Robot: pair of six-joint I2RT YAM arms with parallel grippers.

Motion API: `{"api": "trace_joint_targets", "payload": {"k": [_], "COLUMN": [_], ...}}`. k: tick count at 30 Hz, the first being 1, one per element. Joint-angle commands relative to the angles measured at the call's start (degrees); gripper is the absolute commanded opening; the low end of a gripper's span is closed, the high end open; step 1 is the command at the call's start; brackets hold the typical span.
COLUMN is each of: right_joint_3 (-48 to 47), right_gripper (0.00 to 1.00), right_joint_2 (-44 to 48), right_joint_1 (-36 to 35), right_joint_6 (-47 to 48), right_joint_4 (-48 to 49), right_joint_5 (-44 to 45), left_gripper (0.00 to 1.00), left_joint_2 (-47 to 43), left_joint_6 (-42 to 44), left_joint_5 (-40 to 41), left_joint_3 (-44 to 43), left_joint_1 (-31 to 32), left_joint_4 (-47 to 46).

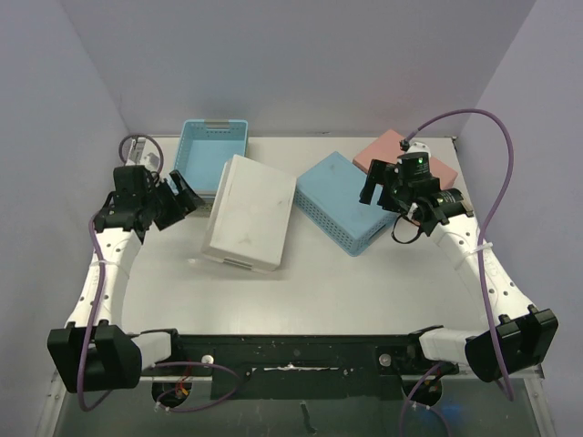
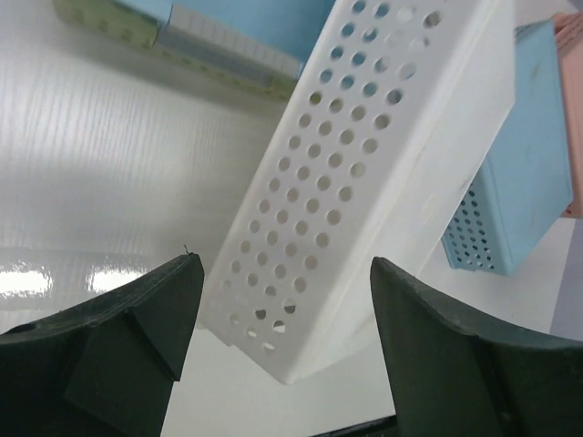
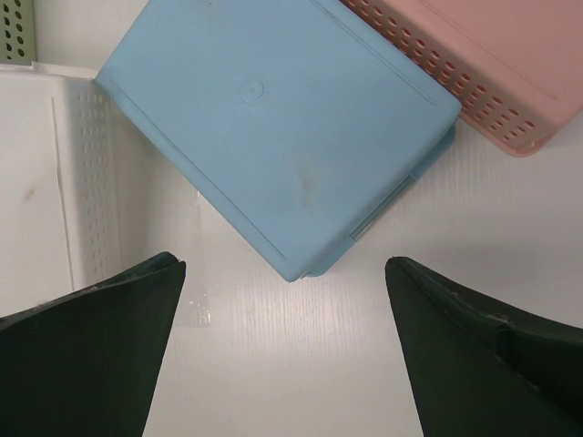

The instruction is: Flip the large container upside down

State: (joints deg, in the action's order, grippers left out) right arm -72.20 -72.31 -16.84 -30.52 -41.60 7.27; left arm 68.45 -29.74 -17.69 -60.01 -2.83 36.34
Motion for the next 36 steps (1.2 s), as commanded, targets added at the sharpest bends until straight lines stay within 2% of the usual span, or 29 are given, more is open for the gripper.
{"api": "trace_joint_targets", "payload": {"k": [1,9,13,19,23,30,36], "right_joint_3": [-0.5,0.4,0.5,-0.4,-0.7,-0.1,1.4], "right_gripper": [1.00,1.00,1.00,1.00,0.99,0.99,0.99], "right_joint_2": [1.4,2.3,2.3,3.2,3.7,5.1,5.8], "right_joint_1": [0.4,0.8,1.1,1.7,2.1,2.4,2.4], "right_joint_6": [0.5,0.8,0.8,1.0,1.0,0.1,-0.6], "right_joint_4": [3.4,3.5,3.3,1.9,0.9,0.5,1.1], "right_joint_5": [-0.3,0.0,0.2,1.2,1.8,1.4,0.2], "left_gripper": [0.74,0.74,0.73,0.72,0.69,0.68,0.68], "left_joint_2": [0.8,9.3,17.2,34.5,41.7,38.6,29.6], "left_joint_6": [0.8,-1.5,-2.5,-1.6,-0.6,5.5,5.2], "left_joint_5": [1.4,0.1,1.0,1.7,0.0,-2.6,-1.8], "left_joint_3": [-7.3,-17.7,-24.4,-39.4,-44.5,-44.4,-35.7], "left_joint_1": [-0.4,1.6,4.3,8.7,10.9,18.8,23.3], "left_joint_4": [-3.7,-11.2,-15.1,-12.2,-10.1,-4.9,-4.8]}}
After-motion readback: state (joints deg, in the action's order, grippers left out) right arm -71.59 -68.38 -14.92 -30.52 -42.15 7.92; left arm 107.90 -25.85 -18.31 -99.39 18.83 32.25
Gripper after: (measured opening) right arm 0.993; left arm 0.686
